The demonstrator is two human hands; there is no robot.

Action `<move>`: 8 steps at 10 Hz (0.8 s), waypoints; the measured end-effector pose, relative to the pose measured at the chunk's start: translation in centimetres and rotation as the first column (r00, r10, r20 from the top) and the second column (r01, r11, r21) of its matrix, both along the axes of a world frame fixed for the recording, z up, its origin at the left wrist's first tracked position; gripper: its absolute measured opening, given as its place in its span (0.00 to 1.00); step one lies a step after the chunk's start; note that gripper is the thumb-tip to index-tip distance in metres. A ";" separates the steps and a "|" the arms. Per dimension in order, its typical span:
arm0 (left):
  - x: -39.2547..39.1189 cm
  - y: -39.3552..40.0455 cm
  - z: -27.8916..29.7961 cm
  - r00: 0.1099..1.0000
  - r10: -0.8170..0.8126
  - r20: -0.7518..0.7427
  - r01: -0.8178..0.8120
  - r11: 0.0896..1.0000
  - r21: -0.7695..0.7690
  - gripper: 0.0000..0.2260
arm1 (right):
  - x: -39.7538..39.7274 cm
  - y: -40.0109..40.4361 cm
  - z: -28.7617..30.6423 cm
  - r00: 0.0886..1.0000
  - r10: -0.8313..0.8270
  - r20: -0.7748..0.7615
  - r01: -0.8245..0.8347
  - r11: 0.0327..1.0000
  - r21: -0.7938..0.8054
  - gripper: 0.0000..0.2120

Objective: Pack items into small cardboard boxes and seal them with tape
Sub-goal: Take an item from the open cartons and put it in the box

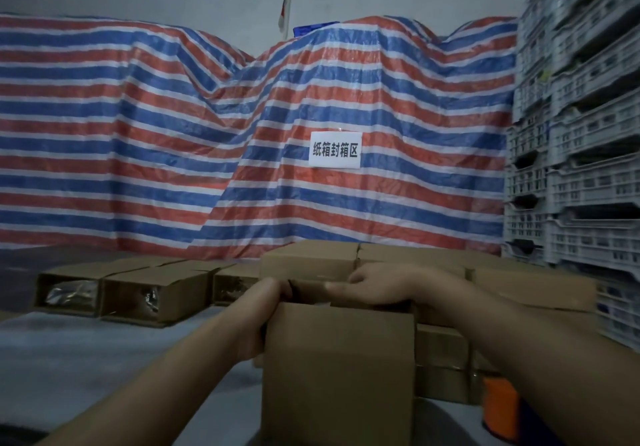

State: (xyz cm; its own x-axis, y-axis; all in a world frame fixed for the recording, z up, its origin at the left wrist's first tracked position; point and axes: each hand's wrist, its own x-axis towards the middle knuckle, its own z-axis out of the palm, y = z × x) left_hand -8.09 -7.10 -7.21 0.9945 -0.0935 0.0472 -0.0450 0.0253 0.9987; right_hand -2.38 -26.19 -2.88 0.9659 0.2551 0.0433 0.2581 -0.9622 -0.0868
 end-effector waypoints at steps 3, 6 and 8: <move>2.9 -3.2 -1.1 0.996 -0.071 -0.053 0.066 0.993 -0.093 0.09 | -0.9 -3.0 0.2 0.994 -0.090 -0.059 0.092 0.995 0.026 0.09; 3.6 -3.3 -1.5 0.996 -0.092 0.000 0.092 0.993 -0.068 0.11 | -1.1 -6.3 0.0 0.985 -0.090 0.145 0.030 0.928 0.371 0.14; 3.7 -2.5 -3.0 0.992 -0.115 0.047 0.124 0.949 -0.290 0.19 | -2.3 -7.5 -2.4 0.982 -0.167 0.089 0.033 0.614 0.788 0.12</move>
State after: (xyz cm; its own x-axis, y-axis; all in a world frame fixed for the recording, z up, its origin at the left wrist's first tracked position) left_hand -4.36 -9.60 -10.16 0.9747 -0.1896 0.1187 -0.0524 0.3227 0.9451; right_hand -4.70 -33.69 -5.31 0.9487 -0.0381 0.3138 0.2380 -0.5674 -0.7883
